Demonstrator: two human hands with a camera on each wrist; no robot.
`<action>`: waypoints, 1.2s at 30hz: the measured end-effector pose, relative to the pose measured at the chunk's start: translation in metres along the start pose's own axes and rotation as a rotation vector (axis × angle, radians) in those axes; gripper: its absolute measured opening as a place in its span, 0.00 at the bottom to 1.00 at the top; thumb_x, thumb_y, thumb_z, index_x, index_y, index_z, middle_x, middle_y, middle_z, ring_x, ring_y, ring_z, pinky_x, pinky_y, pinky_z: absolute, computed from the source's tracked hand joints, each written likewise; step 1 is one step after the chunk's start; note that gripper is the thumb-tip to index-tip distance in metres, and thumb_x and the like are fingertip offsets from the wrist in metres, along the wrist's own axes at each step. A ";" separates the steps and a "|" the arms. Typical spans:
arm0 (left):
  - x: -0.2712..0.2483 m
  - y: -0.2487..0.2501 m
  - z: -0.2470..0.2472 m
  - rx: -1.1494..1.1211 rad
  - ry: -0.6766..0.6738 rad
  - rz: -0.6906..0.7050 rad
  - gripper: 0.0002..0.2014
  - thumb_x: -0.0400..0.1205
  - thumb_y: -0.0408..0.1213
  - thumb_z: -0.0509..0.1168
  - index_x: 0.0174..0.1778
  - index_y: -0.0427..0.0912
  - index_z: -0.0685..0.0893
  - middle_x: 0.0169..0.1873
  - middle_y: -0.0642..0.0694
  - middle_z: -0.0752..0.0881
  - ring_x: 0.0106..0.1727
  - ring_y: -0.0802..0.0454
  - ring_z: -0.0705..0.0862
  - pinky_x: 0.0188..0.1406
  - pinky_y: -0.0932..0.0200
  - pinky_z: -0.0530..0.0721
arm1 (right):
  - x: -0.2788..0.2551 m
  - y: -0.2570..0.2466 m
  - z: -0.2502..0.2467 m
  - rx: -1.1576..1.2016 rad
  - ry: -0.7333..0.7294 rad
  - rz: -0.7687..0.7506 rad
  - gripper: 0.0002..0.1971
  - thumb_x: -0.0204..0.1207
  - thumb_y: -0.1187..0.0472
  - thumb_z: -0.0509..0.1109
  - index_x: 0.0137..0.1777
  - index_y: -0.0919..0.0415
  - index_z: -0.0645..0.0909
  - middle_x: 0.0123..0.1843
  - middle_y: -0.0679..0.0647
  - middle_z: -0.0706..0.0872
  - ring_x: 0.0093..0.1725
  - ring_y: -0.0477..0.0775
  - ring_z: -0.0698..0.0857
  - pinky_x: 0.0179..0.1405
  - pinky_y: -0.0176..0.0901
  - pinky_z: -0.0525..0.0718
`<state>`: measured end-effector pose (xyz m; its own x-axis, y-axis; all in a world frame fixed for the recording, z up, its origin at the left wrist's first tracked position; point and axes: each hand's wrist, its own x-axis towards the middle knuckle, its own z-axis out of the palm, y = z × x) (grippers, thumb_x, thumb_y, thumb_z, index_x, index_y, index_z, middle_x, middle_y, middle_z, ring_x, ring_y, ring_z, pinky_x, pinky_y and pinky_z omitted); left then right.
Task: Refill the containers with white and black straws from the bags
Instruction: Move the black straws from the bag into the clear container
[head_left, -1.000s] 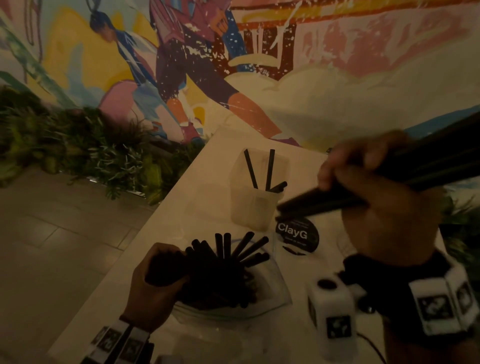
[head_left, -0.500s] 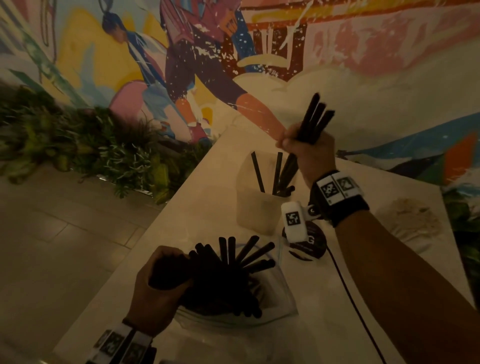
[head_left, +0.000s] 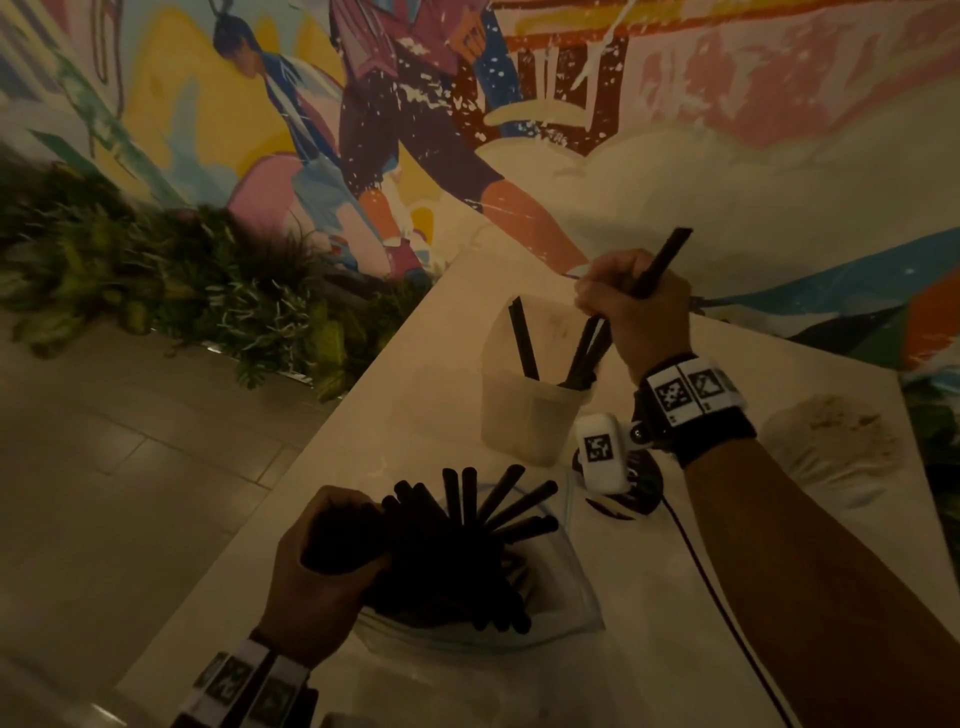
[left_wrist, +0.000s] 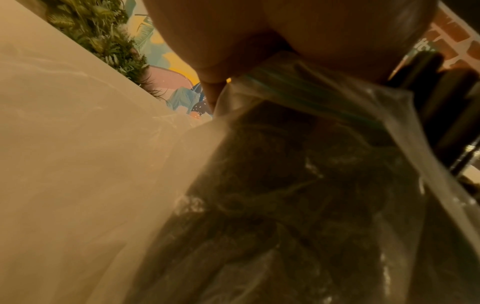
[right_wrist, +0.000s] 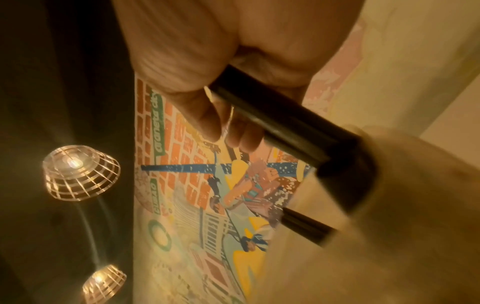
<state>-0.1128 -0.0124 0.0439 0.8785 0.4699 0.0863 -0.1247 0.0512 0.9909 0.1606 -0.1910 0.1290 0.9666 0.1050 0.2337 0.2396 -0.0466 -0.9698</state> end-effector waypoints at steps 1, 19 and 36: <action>-0.001 -0.001 -0.001 0.008 0.000 -0.001 0.16 0.52 0.40 0.75 0.36 0.55 0.87 0.36 0.50 0.88 0.40 0.53 0.87 0.42 0.65 0.87 | 0.000 0.002 0.001 -0.009 -0.007 0.010 0.06 0.68 0.74 0.73 0.44 0.67 0.82 0.35 0.56 0.84 0.38 0.50 0.86 0.44 0.38 0.87; -0.005 -0.002 -0.002 0.017 -0.006 0.009 0.16 0.54 0.39 0.75 0.37 0.55 0.86 0.37 0.48 0.88 0.40 0.52 0.87 0.42 0.64 0.87 | -0.065 -0.016 -0.035 -0.275 0.074 -0.263 0.08 0.76 0.68 0.70 0.52 0.56 0.82 0.48 0.45 0.86 0.47 0.39 0.84 0.49 0.31 0.84; -0.002 -0.008 -0.001 0.018 -0.035 0.005 0.20 0.55 0.41 0.75 0.42 0.42 0.83 0.39 0.45 0.88 0.43 0.48 0.87 0.45 0.64 0.88 | -0.208 0.009 -0.037 -0.015 -0.357 0.223 0.46 0.64 0.84 0.69 0.69 0.35 0.63 0.69 0.37 0.75 0.67 0.33 0.76 0.62 0.28 0.78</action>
<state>-0.1136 -0.0132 0.0354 0.8937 0.4386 0.0949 -0.1215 0.0328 0.9921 -0.0354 -0.2500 0.0741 0.9035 0.4280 -0.0230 0.0320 -0.1210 -0.9921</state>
